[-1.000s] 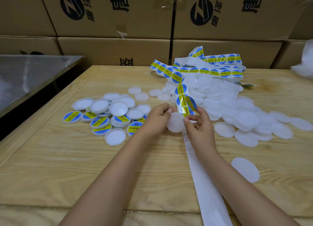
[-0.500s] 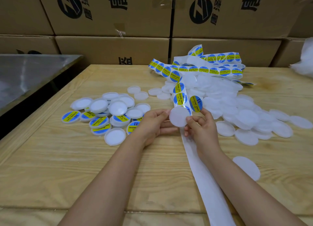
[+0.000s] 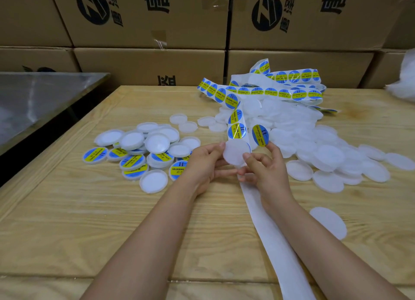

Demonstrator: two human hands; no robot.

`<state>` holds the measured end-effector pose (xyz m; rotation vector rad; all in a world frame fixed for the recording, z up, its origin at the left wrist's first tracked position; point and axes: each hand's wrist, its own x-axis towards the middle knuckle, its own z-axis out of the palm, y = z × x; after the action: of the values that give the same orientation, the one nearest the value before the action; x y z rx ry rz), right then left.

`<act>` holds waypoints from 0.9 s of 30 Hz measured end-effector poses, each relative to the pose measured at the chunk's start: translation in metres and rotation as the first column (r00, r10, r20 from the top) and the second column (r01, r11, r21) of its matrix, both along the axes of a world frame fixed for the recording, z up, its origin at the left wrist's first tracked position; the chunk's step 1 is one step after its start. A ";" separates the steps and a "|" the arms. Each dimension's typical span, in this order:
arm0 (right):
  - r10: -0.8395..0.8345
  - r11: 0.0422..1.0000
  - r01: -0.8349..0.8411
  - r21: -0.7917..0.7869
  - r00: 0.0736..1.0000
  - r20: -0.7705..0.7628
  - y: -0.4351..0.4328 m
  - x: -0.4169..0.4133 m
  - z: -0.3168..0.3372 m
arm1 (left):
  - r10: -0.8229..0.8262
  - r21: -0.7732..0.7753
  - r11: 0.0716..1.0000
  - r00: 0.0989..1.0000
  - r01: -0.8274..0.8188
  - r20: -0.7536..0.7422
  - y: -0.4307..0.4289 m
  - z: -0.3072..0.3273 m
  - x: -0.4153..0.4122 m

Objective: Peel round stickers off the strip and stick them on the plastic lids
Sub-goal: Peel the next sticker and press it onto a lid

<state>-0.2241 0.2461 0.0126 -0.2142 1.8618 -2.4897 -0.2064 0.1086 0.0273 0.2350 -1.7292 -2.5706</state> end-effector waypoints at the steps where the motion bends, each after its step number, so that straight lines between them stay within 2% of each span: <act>1: -0.024 1.000 0.024 0.007 1.000 0.000 0.000 -0.001 0.000 | 0.032 -0.030 0.999 0.999 -0.032 0.003 0.001 0.000 -0.001; 4: -0.093 0.996 0.094 -0.011 0.994 0.058 0.004 -0.005 -0.001 | 0.115 -0.105 0.988 0.993 -0.113 0.015 0.002 -0.001 -0.003; 7: -0.092 0.996 0.093 -0.005 0.990 0.104 0.006 -0.007 -0.001 | 0.129 -0.152 0.981 0.991 -0.124 0.025 0.001 -0.002 -0.004; 15: -0.016 0.958 0.022 0.287 1.000 -0.024 0.003 -0.006 -0.006 | 0.076 -0.197 0.978 0.997 -0.072 0.014 0.002 -0.001 -0.001; 27: -0.025 0.931 0.035 0.363 0.999 -0.032 0.004 -0.009 -0.010 | 0.021 -0.237 0.971 1.000 -0.023 -0.010 0.001 0.002 0.003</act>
<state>-0.2331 0.2498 0.0030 -0.2098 2.3053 -2.1097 -0.2037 0.1093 0.0289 0.2343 -1.9956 -2.3171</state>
